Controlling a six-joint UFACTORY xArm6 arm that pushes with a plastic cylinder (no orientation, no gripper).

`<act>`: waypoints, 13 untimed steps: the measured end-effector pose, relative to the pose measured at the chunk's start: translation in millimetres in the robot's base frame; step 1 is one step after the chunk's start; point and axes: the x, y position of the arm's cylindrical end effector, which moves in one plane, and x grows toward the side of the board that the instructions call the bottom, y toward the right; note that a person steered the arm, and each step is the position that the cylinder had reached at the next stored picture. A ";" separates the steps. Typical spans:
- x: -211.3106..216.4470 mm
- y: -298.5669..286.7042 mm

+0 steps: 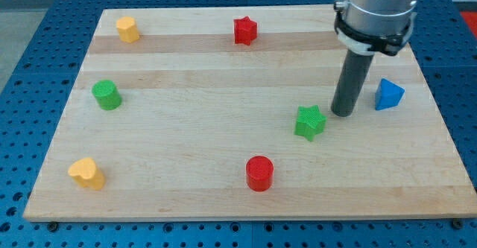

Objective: Push the green star to the left of the board

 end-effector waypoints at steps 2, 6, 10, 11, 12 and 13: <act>0.3 0.8; 26.6 -46.1; 70.4 -61.2; 75.0 -73.3; 75.0 -90.6; 74.4 -94.1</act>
